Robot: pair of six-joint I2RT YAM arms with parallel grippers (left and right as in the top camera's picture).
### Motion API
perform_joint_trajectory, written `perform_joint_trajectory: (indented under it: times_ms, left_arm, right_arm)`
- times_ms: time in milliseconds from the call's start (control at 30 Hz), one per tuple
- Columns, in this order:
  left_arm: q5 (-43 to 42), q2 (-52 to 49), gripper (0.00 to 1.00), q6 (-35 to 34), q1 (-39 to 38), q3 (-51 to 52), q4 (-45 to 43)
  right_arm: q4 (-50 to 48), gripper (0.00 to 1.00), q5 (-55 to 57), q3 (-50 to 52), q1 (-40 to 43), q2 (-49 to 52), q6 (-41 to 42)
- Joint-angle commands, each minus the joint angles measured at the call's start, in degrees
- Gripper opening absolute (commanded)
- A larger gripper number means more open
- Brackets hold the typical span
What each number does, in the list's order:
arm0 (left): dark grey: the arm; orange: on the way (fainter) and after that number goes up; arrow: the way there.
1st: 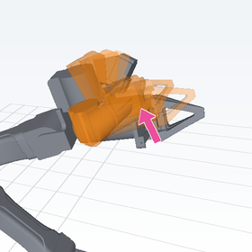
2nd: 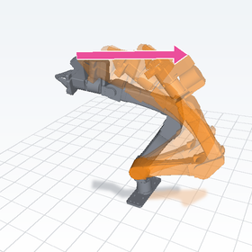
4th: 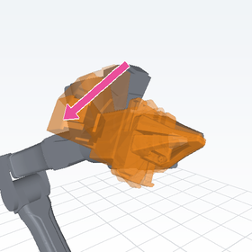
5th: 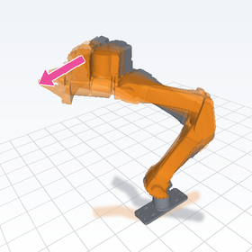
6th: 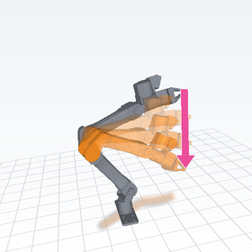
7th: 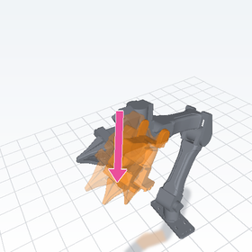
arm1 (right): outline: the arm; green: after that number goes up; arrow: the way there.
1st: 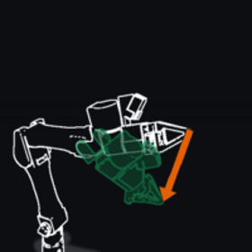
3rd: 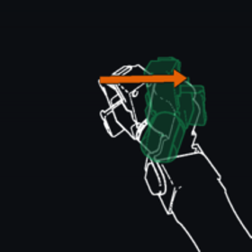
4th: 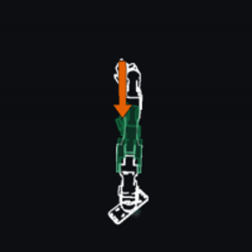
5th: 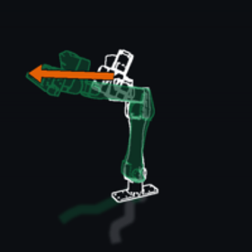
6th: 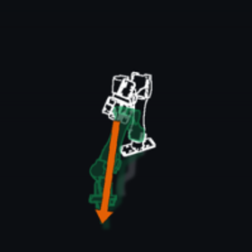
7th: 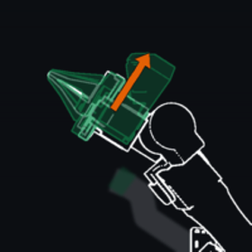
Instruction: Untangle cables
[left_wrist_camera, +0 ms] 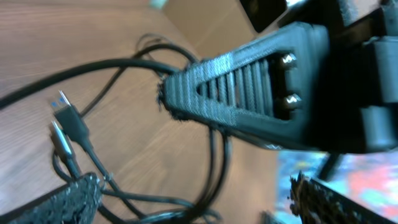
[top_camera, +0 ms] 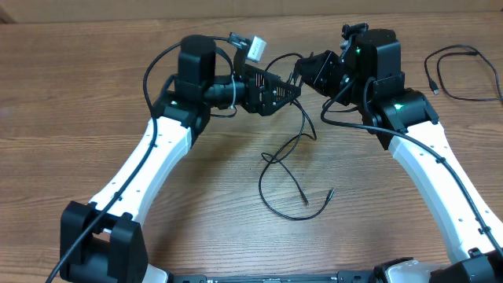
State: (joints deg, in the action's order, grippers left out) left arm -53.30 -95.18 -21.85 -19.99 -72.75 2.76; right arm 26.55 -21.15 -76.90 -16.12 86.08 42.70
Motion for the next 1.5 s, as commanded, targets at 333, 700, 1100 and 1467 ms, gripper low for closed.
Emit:
perform_joint_trajectory:
  times_ms: [333, 700, 1100, 1467]
  left_arm:
    - [31.63, 0.37, 0.8, 13.07, -8.2, -0.59, 2.91]
    - [25.24, 0.37, 0.04, 11.98, -8.15, -0.59, 3.28]
    - [32.68, 0.37, 0.04, -0.09, 0.0, -0.59, 11.74]
    - [15.93, 0.48, 0.04, -3.61, 3.21, -0.63, 5.51]
  right_arm:
    - [-0.04, 0.04, -3.58, -0.31, 0.0, -0.87, -1.01]
    - [1.22, 0.04, -2.36, -0.33, 0.0, -0.87, -1.03]
    - [4.28, 1.0, -2.25, -0.33, 0.11, -0.87, -4.07]
    - [9.18, 1.0, -4.57, -0.31, -0.02, -0.87, -16.26]
